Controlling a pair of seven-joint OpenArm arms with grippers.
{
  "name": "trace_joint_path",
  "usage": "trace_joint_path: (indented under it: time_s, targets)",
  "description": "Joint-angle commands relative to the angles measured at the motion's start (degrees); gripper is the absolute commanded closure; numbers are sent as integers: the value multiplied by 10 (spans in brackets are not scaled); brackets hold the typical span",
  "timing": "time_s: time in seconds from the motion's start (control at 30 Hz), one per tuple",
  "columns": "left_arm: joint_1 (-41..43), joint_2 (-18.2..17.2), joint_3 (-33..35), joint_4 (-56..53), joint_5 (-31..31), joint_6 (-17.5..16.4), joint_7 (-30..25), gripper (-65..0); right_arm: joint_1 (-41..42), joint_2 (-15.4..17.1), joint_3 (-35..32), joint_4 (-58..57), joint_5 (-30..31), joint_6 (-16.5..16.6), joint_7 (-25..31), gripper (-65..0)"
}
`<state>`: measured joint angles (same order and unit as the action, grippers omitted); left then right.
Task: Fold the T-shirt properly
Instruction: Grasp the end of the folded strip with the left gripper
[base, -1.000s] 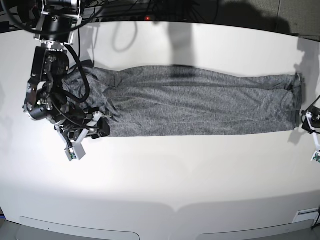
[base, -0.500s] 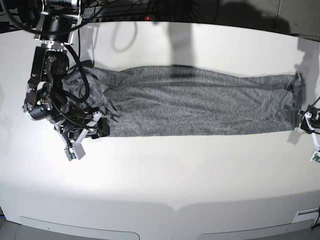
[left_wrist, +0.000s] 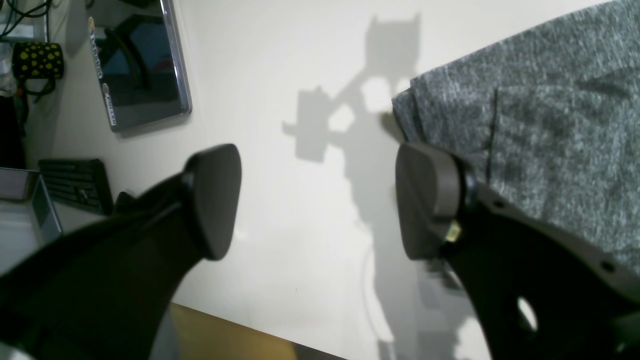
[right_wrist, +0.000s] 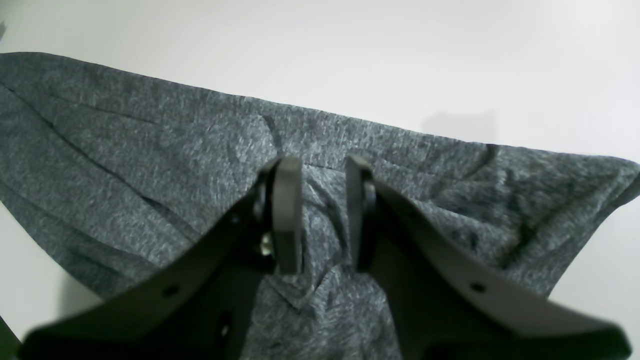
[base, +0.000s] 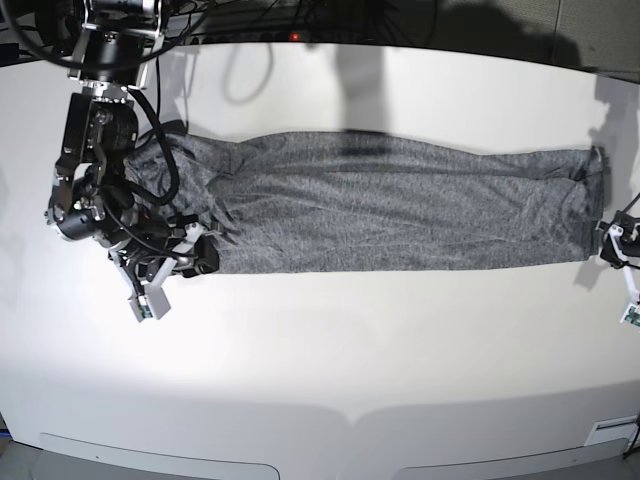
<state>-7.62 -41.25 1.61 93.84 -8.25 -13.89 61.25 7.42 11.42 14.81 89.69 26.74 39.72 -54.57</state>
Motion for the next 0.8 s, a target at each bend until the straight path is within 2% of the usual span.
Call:
trace_joint_path:
  time_s: [0.0, 0.23, 0.3, 0.37, 0.43, 0.6, 0.67, 0.77]
  targets:
    - [-11, -13, -5, 7, 7, 4, -9, -452, 11, 5, 2, 10, 9, 3, 10, -161]
    - [-11, -13, -5, 7, 7, 4, -19, -451, 12, 5, 2, 10, 9, 3, 10, -161]
    - [-12, -14, -5, -5, 7, -8, -33, -451, 12, 5, 2, 10, 9, 3, 10, -161]
    - [-15, -14, -5, -33, 0, -37, -47, -451, 11, 5, 2, 10, 10, 3, 9, -161]
    - [-26, -14, -5, -85, -33, -63, -52, -451, 12, 5, 2, 10, 11, 3, 9, -161]
    - [-97, -16, -5, -271, -120, -121, -52, -451, 12, 5, 2, 10, 43, 3, -7, -161]
    - [-129, -18, -5, -342, -175, -161, -52, -451, 11, 5, 2, 10, 49, 3, -13, -161]
    - [-167, -22, -5, -426, -268, -240, -45, -451, 11, 5, 2, 10, 52, 3, -14, -161]
